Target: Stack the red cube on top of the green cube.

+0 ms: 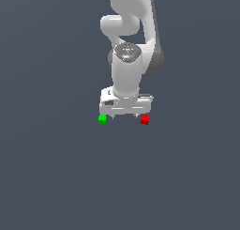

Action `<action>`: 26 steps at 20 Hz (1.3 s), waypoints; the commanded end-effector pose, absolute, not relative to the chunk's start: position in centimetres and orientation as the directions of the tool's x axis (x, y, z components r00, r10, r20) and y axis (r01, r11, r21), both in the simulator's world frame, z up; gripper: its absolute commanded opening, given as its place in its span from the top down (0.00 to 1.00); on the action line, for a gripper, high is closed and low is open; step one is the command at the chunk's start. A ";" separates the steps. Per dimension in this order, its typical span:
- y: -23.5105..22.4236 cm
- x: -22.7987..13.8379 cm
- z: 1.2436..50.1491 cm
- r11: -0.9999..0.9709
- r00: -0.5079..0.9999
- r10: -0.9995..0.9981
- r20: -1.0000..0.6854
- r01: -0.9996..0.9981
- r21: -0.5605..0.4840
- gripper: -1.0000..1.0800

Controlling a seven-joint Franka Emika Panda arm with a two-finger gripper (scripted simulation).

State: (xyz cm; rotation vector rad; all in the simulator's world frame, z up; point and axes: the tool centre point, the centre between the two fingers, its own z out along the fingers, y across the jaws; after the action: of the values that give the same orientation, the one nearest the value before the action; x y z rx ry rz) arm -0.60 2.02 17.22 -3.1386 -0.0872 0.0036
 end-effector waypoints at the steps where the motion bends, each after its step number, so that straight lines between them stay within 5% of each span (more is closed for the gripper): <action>1: 2.0 -0.6 17.2 -0.998 0.998 0.056 -0.002 0.056 -0.002 0.04; 26: 11.2 -7.8 9.5 -0.990 0.990 -0.143 -0.001 -0.143 -0.001 0.04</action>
State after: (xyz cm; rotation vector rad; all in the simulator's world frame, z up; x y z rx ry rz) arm -7.27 10.39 10.14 -3.1347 0.1976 0.0021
